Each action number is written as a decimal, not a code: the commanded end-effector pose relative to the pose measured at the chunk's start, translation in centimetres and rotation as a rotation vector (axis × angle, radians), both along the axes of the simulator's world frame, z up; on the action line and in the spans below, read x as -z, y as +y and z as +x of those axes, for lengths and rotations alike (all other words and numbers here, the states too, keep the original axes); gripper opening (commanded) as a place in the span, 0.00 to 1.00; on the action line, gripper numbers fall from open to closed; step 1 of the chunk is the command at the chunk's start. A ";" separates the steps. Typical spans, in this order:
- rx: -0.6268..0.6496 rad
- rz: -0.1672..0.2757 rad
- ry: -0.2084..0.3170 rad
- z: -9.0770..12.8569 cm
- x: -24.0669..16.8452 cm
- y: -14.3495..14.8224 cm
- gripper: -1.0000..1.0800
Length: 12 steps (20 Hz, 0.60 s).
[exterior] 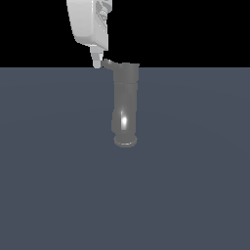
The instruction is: Turn on the faucet by rotating a designated handle.
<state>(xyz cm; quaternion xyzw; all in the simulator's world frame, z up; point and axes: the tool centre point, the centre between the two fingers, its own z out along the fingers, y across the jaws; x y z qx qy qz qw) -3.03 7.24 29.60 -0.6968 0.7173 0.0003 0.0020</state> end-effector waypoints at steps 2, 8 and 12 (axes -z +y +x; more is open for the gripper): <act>0.002 -0.001 0.000 -0.2 0.0 -0.6 0.00; 0.014 -0.002 0.001 -1.3 0.0 -4.2 0.00; 0.023 -0.003 0.002 -2.0 0.0 -6.7 0.00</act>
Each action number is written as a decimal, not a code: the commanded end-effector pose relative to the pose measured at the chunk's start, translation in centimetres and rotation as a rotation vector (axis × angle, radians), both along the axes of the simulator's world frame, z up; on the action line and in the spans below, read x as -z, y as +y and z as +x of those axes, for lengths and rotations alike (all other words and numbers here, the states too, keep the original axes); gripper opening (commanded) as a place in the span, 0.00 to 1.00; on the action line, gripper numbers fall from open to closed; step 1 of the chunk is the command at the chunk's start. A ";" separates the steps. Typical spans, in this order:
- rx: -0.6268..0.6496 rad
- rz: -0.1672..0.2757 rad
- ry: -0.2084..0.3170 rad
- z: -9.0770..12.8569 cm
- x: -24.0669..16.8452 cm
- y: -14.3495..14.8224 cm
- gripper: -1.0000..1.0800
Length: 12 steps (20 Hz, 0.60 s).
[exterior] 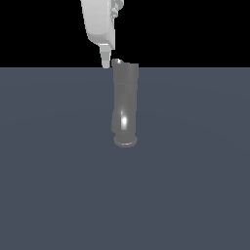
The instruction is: Turn on the faucet by rotating a designated handle.
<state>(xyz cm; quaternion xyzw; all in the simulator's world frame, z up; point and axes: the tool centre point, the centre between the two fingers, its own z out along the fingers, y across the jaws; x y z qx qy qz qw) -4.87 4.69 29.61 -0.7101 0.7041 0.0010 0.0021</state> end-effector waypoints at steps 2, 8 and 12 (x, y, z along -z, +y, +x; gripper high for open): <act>0.065 -0.004 0.002 -0.6 0.0 -5.4 0.00; 0.019 -0.002 0.001 0.3 0.0 -4.0 0.00; 0.034 -0.003 0.001 1.0 0.0 -6.4 0.00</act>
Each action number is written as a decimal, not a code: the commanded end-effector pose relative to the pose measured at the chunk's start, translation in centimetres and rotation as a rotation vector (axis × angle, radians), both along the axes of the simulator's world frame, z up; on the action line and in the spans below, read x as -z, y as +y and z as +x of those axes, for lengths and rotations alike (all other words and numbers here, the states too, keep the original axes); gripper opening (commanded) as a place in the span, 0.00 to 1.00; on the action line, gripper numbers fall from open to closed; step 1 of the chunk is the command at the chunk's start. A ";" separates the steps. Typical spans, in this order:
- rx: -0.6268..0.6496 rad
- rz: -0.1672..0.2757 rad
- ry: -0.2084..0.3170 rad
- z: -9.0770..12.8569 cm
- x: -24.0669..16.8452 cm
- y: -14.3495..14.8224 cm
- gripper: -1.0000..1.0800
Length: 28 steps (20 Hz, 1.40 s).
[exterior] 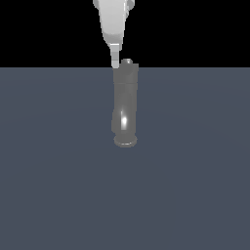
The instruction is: Turn on the faucet by rotating a designated handle.
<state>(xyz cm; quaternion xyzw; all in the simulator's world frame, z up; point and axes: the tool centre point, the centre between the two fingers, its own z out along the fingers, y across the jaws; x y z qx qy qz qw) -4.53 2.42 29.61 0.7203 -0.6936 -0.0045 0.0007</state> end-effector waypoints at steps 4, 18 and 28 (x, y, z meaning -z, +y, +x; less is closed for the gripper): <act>0.077 -0.005 -0.007 1.4 0.0 -6.4 0.00; 0.015 0.007 0.006 3.2 0.0 -4.6 0.00; 0.054 0.001 -0.001 5.9 0.0 -7.7 0.00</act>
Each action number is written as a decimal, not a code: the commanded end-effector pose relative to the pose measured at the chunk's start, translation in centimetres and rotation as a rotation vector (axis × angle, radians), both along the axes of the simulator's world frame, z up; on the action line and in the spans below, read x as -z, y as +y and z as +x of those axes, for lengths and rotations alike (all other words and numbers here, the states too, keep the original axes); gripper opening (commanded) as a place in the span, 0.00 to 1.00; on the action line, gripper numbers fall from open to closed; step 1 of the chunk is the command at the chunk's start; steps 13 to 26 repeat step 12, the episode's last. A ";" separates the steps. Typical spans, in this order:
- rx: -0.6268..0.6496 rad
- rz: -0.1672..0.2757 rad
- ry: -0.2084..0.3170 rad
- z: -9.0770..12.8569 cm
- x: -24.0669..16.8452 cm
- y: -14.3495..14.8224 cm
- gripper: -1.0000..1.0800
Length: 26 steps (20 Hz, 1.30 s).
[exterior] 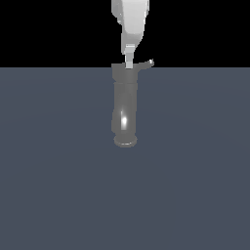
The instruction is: Turn on the faucet by rotating a designated handle.
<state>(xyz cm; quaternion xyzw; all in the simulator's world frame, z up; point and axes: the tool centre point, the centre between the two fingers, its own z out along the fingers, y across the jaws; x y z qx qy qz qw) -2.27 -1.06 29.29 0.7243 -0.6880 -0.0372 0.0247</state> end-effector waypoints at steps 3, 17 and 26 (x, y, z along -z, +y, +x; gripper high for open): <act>0.079 -0.014 -0.082 4.4 -0.3 -5.2 0.00; 0.108 -0.020 -0.087 6.3 -0.3 -7.6 0.00; 0.108 -0.020 -0.087 6.3 -0.3 -7.6 0.00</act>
